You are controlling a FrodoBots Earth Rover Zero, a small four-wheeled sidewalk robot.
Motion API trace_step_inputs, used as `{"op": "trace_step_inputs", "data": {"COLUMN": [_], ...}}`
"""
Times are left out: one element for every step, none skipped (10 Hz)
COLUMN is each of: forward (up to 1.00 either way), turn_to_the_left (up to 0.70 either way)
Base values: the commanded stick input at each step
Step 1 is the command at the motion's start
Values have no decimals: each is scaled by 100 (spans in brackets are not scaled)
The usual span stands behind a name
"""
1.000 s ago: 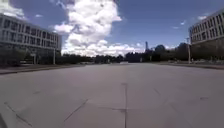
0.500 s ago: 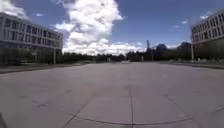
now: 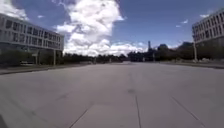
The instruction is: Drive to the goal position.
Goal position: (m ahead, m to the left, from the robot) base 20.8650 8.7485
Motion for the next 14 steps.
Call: {"op": "trace_step_inputs", "data": {"forward": [70, 70, 70, 70, 70, 70, 70, 70, 70, 70, 70, 70, 70, 70], "turn_to_the_left": [-35, -35, -35, -35, -35, -26, 0, 0, 0, 0, 0, 0, 0, 0]}}
